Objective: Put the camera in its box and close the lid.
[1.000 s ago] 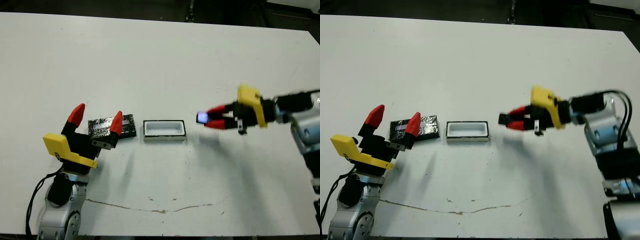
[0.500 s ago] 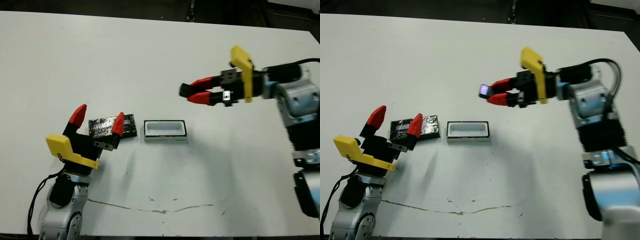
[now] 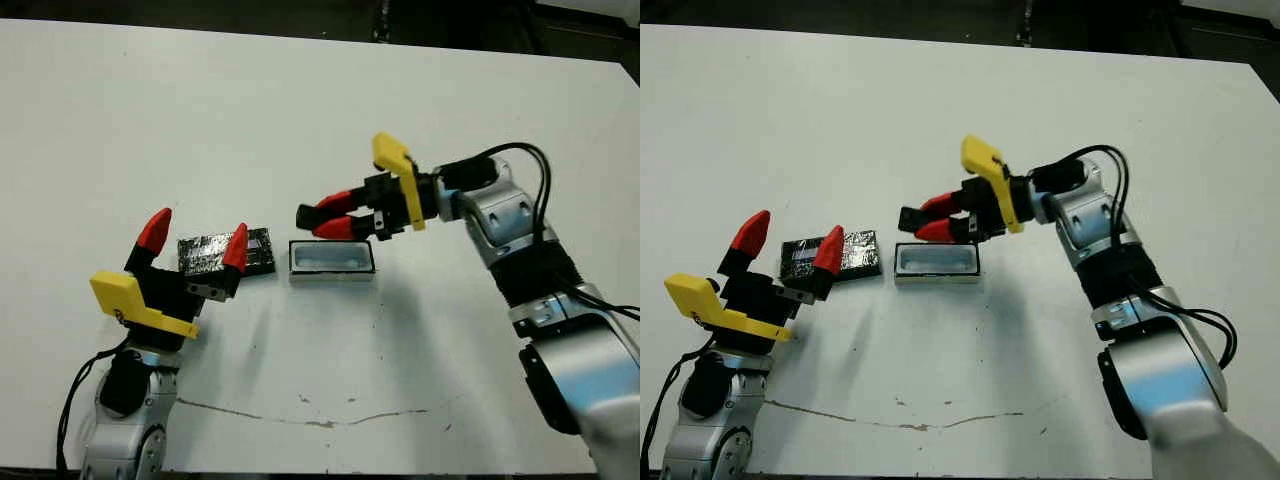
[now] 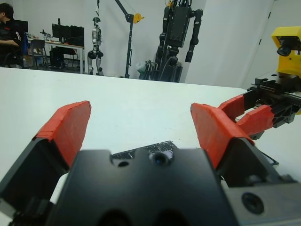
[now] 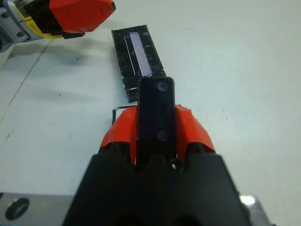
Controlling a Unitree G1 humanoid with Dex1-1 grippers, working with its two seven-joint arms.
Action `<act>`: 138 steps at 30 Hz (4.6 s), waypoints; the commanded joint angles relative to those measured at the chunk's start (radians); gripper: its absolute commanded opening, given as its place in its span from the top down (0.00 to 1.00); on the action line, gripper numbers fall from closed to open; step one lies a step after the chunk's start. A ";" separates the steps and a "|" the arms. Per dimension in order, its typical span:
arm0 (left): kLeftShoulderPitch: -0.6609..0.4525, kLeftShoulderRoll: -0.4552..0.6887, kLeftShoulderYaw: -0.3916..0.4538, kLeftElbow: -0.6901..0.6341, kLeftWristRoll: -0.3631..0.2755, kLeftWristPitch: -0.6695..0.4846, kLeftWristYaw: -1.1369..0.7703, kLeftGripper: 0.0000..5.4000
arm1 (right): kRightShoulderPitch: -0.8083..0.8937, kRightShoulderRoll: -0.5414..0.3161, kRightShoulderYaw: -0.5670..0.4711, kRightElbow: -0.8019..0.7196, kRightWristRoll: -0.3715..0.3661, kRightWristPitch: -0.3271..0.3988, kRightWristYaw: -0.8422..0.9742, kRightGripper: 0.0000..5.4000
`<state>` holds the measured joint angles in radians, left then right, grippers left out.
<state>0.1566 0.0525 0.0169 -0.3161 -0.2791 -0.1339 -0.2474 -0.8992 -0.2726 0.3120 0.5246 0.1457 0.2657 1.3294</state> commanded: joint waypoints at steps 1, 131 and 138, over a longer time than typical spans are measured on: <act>0.012 0.004 0.002 0.004 0.002 -0.001 -0.002 0.00 | 0.028 0.005 -0.012 0.016 0.019 0.010 0.016 0.69; -0.345 0.703 0.117 0.002 -0.067 0.283 -0.538 0.00 | 1.141 0.120 -0.623 -0.811 0.422 -0.156 -0.710 0.54; -0.749 0.843 -0.097 0.327 -0.030 0.300 -1.008 0.00 | 1.138 0.110 -0.596 -0.794 0.436 -0.137 -0.723 0.74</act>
<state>-0.5292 0.8720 -0.0308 -0.0357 -0.3276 0.1480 -1.1796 0.2330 -0.1514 -0.2832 -0.2794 0.5764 0.1149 0.6192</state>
